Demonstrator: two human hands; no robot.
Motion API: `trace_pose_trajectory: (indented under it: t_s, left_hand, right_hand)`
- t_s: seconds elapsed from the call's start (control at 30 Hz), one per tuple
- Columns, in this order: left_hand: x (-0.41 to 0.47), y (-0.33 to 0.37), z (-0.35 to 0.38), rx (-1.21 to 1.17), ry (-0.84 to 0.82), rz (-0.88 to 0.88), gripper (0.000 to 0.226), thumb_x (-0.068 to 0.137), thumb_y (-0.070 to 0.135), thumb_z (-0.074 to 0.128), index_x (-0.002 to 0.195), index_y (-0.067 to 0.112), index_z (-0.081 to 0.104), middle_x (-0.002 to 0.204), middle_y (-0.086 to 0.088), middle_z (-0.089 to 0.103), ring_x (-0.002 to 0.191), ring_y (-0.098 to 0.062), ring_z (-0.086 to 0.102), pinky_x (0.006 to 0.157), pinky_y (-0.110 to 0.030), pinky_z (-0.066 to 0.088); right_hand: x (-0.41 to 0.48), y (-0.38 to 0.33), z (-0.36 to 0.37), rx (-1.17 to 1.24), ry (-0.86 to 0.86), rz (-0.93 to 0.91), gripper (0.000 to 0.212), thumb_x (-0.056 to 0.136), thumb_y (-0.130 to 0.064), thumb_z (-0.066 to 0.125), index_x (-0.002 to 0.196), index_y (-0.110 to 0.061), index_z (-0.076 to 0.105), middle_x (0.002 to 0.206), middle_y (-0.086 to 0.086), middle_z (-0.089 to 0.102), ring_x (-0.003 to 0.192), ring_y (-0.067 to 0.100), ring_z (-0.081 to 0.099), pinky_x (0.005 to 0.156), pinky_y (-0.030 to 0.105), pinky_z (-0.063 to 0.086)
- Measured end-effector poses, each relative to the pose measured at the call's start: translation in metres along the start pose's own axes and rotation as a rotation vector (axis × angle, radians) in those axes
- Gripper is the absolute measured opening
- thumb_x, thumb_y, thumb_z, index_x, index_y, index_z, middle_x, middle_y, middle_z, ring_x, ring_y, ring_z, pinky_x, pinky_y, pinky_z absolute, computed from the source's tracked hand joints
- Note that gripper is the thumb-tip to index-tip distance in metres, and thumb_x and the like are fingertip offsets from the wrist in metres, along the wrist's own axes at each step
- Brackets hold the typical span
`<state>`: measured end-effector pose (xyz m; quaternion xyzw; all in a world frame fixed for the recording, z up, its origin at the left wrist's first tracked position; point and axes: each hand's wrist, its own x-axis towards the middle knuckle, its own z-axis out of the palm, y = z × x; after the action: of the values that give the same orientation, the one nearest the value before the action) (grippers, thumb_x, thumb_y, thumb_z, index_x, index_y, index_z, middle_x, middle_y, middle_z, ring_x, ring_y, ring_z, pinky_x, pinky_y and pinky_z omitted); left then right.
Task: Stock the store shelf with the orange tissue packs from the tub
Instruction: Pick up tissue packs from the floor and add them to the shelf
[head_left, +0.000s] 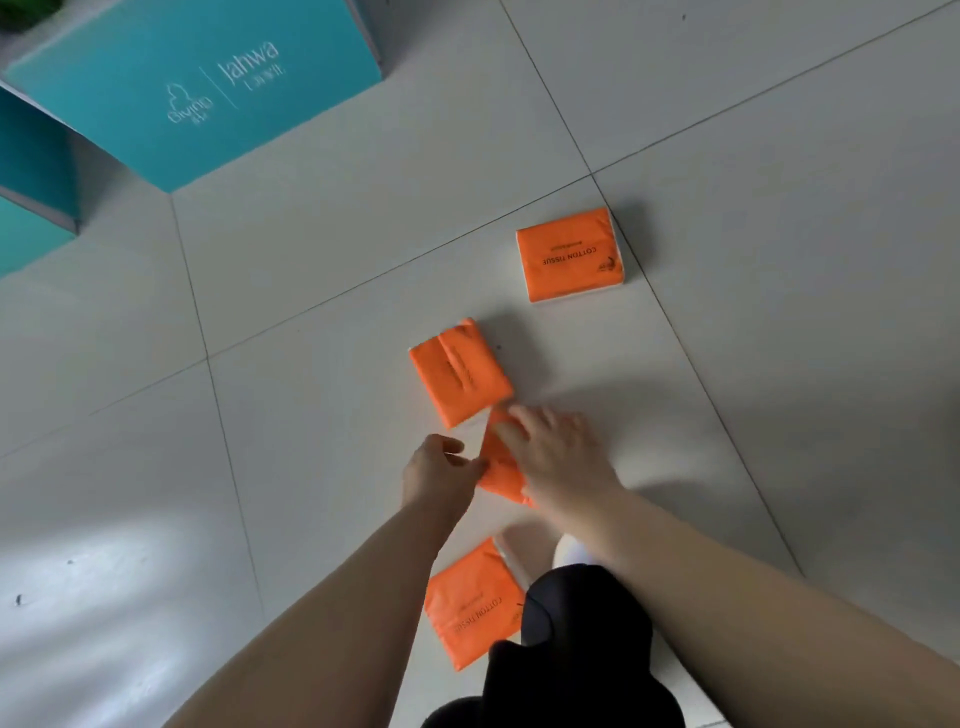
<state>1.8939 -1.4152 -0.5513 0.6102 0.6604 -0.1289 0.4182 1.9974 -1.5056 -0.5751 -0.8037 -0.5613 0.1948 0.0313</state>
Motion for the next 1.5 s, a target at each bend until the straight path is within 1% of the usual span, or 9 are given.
trace_pose_trajectory:
  t_s: [0.23, 0.37, 0.5, 0.67, 0.83, 1.03, 1.2, 1.37, 1.5]
  left_hand:
    - [-0.011, -0.037, -0.014, 0.995, -0.365, -0.106, 0.091, 0.050, 0.055, 0.086, 0.121, 0.019, 0.043, 0.116, 0.002, 0.056, 0.111, -0.020, 0.054, 0.090, -0.033, 0.047]
    - [-0.010, -0.033, 0.005, 1.198, -0.379, 0.029, 0.090, 0.055, 0.054, 0.086, 0.130, 0.028, 0.043, 0.124, 0.006, 0.057, 0.119, -0.020, 0.053, 0.090, -0.033, 0.044]
    - [0.005, -0.003, 0.005, 1.070, -0.179, 0.284, 0.072, 0.059, 0.055, 0.082, 0.118, 0.029, 0.051, 0.119, 0.006, 0.056, 0.118, -0.018, 0.051, 0.089, -0.033, 0.041]
    - [0.010, 0.023, 0.014, 0.510, 0.038, 0.441, 0.064, 0.073, 0.054, 0.072, 0.125, 0.027, 0.048, 0.123, 0.006, 0.053, 0.116, -0.017, 0.047, 0.089, -0.036, 0.045]
    - [0.009, 0.027, 0.019, 0.732, -0.151, 0.541, 0.100, 0.060, 0.045, 0.083, 0.143, 0.035, 0.028, 0.143, 0.009, 0.031, 0.127, -0.019, 0.034, 0.096, -0.039, 0.045]
    - [0.005, 0.043, 0.022, 0.802, 0.036, 0.627, 0.069, 0.059, 0.041, 0.086, 0.105, 0.017, 0.041, 0.107, 0.002, 0.056, 0.105, -0.023, 0.046, 0.079, -0.034, 0.043]
    - [0.001, 0.052, 0.030, 0.591, 0.164, 0.742, 0.060, 0.067, 0.026, 0.082, 0.113, 0.014, 0.046, 0.108, -0.002, 0.053, 0.104, -0.025, 0.046, 0.081, -0.035, 0.043]
    - [-0.008, 0.070, 0.038, 0.584, 0.121, 0.781, 0.034, 0.075, 0.019, 0.072, 0.104, 0.016, 0.054, 0.105, -0.002, 0.053, 0.101, -0.026, 0.048, 0.076, -0.034, 0.045]
    - [-0.034, 0.105, 0.036, 0.485, 0.049, 0.755, 0.041, 0.077, 0.028, 0.072, 0.109, 0.019, 0.048, 0.100, -0.003, 0.062, 0.094, -0.027, 0.059, 0.070, -0.033, 0.045]
  right_hand:
    - [0.007, 0.040, -0.015, -0.079, -0.045, 0.216, 0.098, 0.056, -0.045, 0.085, 0.139, -0.017, 0.040, 0.114, 0.002, 0.055, 0.101, 0.023, 0.056, 0.078, 0.037, 0.042]
    - [0.005, 0.047, -0.019, -0.047, -0.096, 0.267, 0.076, 0.071, -0.052, 0.074, 0.129, -0.018, 0.038, 0.119, 0.001, 0.053, 0.110, 0.023, 0.051, 0.086, 0.038, 0.036]
    - [0.001, 0.065, -0.026, -0.083, -0.059, 0.316, 0.077, 0.074, -0.052, 0.071, 0.133, -0.018, 0.035, 0.119, 0.002, 0.053, 0.109, 0.023, 0.052, 0.085, 0.038, 0.036]
    - [-0.004, 0.089, -0.029, -0.070, -0.009, 0.385, 0.077, 0.085, -0.051, 0.059, 0.143, -0.014, 0.025, 0.127, 0.004, 0.051, 0.115, 0.024, 0.051, 0.088, 0.038, 0.039]
    - [-0.012, 0.101, -0.030, -0.047, -0.049, 0.474, 0.064, 0.087, -0.045, 0.060, 0.135, -0.012, 0.034, 0.127, 0.004, 0.050, 0.117, 0.022, 0.049, 0.086, 0.037, 0.039]
    - [-0.017, 0.110, -0.039, 0.126, -0.058, 0.524, 0.054, 0.080, -0.036, 0.071, 0.114, -0.012, 0.037, 0.105, 0.002, 0.059, 0.100, 0.024, 0.061, 0.082, 0.035, 0.038]
    - [-0.034, 0.115, -0.036, 0.144, 0.166, 0.438, 0.050, 0.062, 0.000, 0.069, 0.109, -0.004, 0.052, 0.094, 0.014, 0.059, 0.084, 0.037, 0.060, 0.068, 0.039, 0.042]
    - [-0.062, 0.130, -0.056, 0.171, 0.118, 0.503, 0.046, 0.077, -0.010, 0.057, 0.121, -0.014, 0.047, 0.113, 0.008, 0.054, 0.104, 0.029, 0.054, 0.082, 0.038, 0.042]
    - [-0.097, 0.141, -0.092, 0.225, 0.144, 0.607, 0.038, 0.079, -0.014, 0.056, 0.115, -0.015, 0.043, 0.111, 0.006, 0.055, 0.103, 0.029, 0.054, 0.084, 0.038, 0.042]
